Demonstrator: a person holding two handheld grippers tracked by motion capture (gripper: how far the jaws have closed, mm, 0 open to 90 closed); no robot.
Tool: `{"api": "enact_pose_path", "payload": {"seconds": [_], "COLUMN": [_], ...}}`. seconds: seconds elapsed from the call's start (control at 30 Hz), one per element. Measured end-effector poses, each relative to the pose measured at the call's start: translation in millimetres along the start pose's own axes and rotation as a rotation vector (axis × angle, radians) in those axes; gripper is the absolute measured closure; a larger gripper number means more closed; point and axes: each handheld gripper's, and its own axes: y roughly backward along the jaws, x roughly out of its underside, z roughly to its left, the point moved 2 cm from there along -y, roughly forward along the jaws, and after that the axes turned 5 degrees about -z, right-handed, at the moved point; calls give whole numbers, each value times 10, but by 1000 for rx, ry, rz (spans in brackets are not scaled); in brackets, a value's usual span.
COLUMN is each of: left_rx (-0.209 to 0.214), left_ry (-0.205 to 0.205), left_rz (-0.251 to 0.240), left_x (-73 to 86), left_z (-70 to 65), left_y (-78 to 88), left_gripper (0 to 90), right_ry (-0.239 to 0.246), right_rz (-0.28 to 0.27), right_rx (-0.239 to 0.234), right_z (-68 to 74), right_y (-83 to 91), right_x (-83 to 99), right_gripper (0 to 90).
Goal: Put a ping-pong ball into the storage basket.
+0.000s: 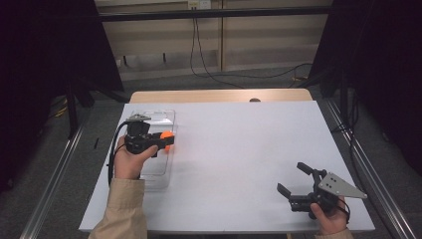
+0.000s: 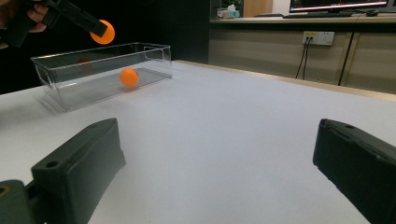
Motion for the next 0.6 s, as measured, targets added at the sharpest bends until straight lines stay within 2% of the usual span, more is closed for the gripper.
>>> {"api": "enact_pose_path", "payload": {"seconds": [0.2, 0.37, 0.6], "left_rx": [-8, -13, -18], "left_ry": [6, -6, 6], "left_rz": [-6, -1, -11], "left_x": [4, 7, 17], "left_z": [19, 45, 67], "left_y": [8, 19, 23], "left_gripper": [509, 510, 509], "right_ry": [0, 0, 0], "right_rz": [0, 0, 0], "right_rx": [0, 0, -1], "right_z": [0, 0, 0], "right_y": [-1, -1, -1], "right_x": [0, 0, -1], "right_gripper": [8, 8, 8]}}
